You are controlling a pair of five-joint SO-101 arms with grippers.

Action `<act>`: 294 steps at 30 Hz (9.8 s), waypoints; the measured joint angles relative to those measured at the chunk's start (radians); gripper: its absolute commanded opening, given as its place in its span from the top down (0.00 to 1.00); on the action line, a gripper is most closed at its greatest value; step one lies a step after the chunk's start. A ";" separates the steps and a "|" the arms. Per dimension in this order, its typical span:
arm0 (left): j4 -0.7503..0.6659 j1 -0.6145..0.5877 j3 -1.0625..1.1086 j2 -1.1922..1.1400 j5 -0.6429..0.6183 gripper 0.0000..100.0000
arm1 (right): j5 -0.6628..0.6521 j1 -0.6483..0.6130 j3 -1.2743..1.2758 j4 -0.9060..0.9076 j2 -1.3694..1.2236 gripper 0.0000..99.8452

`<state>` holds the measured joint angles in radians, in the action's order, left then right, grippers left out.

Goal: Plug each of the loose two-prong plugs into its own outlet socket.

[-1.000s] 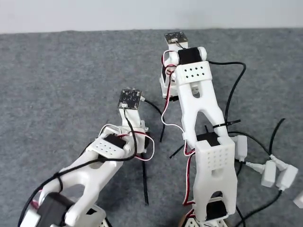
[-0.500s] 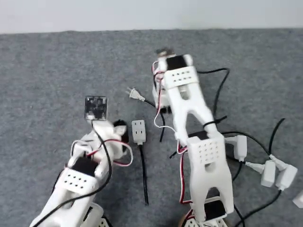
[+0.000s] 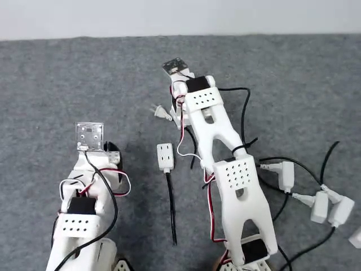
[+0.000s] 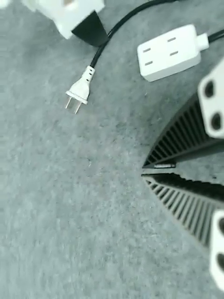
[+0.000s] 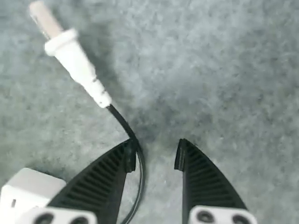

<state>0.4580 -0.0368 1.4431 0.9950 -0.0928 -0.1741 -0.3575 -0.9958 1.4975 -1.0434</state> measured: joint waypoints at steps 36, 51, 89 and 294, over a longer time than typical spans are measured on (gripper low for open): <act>-0.089 -0.006 0.055 0.003 -0.002 0.99 | -0.282 0.029 0.310 0.258 0.371 0.99; -0.160 -0.006 0.074 0.003 -0.002 0.99 | -0.344 0.052 0.628 0.259 1.137 0.99; -0.160 -0.006 0.074 0.003 -0.002 0.99 | 0.038 0.180 1.425 -0.169 1.066 0.99; -0.160 -0.012 0.074 0.005 -0.002 0.99 | 0.350 0.144 1.306 -0.267 0.856 0.97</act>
<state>0.2984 -0.0491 1.5167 0.9996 -0.0944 0.1757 -0.2133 0.3099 1.2306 -0.1872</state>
